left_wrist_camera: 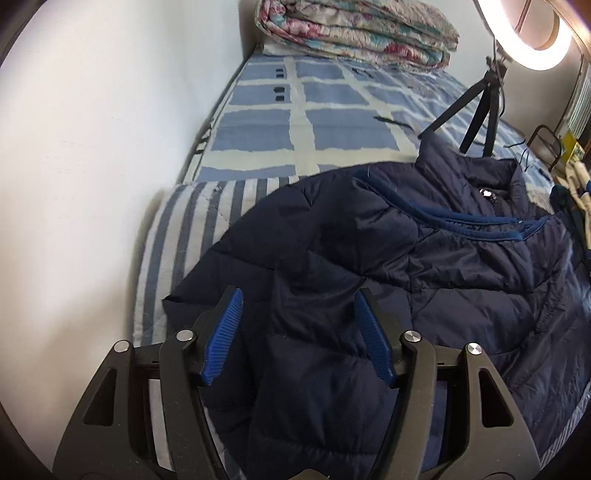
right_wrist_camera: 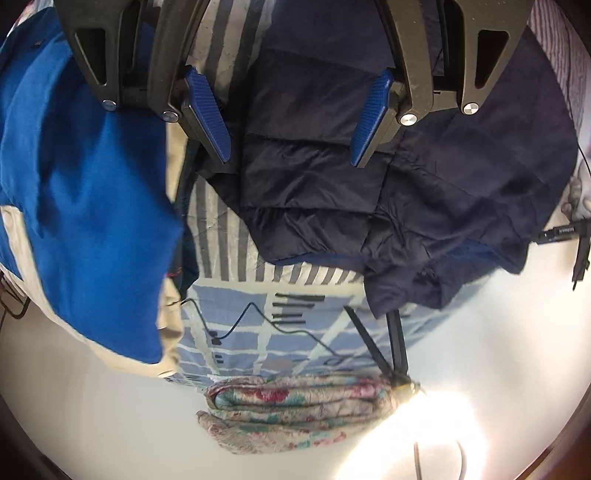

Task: Fold large clothes
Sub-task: 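Lower the folded hem near the collar and regrip the edge with both grippers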

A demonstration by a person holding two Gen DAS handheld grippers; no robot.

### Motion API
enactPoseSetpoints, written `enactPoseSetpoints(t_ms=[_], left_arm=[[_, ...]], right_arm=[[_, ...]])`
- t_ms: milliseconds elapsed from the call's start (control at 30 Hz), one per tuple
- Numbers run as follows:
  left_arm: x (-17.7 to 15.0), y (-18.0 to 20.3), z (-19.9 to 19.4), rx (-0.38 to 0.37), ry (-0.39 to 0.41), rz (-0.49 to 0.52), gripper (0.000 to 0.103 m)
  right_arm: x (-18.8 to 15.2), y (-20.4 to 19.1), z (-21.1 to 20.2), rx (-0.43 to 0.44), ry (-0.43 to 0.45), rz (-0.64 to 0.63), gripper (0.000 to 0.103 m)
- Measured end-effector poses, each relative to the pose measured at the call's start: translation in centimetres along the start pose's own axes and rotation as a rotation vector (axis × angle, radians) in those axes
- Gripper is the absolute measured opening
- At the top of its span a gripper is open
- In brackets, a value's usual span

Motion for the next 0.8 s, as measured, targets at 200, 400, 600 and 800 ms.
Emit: enactPoseSetpoints(t_ms=[200, 400, 600, 800], left_arm=[[0.0, 1.2, 2.1, 0.025, -0.042, 0.026, 0.014], [-0.1, 2.0, 2.1, 0.062, -0.025, 0.073, 0.002], [0.9, 1.8, 0.7, 0.134, 0.034, 0.14, 0.064], [3.1, 1.8, 3.0, 0.085, 0.01, 0.107, 0.018]], right_arm=[[0.6, -0.1, 2.0, -0.095, -0.032, -0.039, 0.068], [0.0, -0.3, 3.0, -0.103, -0.063, -0.058, 0.014], [-0.2, 0.1, 3.0, -0.062, -0.063, -0.032, 0.009], [0.0, -0.1, 3.7, -0.046, -0.078, -0.01, 0.018]])
Point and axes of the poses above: each gripper's, at about its wrist camera, not at the fingertips, and z roughly the way its jaws point, y to its right, x to its top, the point moved 3 cm from there along z, roughly the way its jaws point, and after that the axes turned 14 degrees about z, right-handed, at the moved point
